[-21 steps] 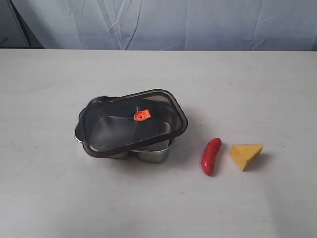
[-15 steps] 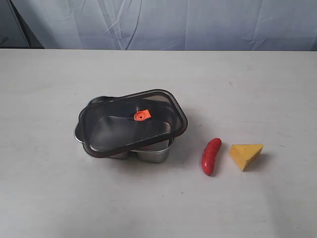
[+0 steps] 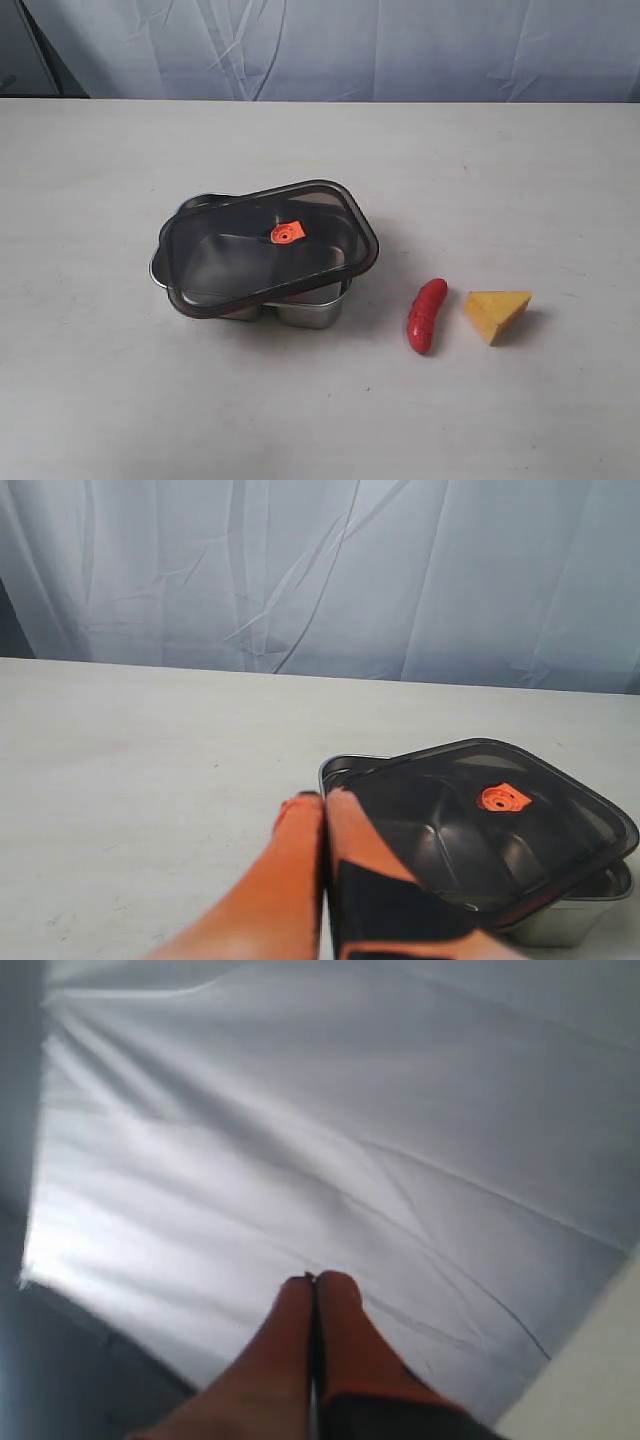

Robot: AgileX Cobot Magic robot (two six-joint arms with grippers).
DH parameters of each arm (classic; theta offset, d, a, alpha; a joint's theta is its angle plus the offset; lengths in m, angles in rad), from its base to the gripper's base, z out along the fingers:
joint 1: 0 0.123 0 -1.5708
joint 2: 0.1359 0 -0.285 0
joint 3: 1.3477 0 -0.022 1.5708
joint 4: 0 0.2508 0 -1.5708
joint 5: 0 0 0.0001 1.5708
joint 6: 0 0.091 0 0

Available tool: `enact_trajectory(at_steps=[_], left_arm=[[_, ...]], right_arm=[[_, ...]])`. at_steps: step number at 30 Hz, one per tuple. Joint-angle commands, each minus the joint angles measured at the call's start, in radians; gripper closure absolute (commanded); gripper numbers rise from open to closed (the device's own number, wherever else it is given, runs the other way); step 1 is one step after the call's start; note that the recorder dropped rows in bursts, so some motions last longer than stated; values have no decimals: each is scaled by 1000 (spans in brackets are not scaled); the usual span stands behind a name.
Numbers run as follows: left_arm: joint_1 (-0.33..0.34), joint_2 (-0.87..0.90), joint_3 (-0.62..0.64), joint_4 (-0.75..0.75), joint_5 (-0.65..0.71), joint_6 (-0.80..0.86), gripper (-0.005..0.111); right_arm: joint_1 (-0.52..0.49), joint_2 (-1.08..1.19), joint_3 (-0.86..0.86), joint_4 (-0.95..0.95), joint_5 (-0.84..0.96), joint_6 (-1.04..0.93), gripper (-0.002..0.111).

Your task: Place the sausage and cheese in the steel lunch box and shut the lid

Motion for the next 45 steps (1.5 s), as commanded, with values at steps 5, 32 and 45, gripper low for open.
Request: enact_trajectory(at_steps=[5, 32, 45], left_arm=[[-10, -5, 5, 0, -7, 1, 107], [-10, -5, 5, 0, -7, 1, 107], [-10, -5, 5, 0, -7, 1, 107]], right_arm=[[32, 176, -272, -557, 418, -66, 109], [65, 1602, -1077, 899, 1040, -1719, 109], [23, 1602, -1079, 783, 817, -1699, 109]])
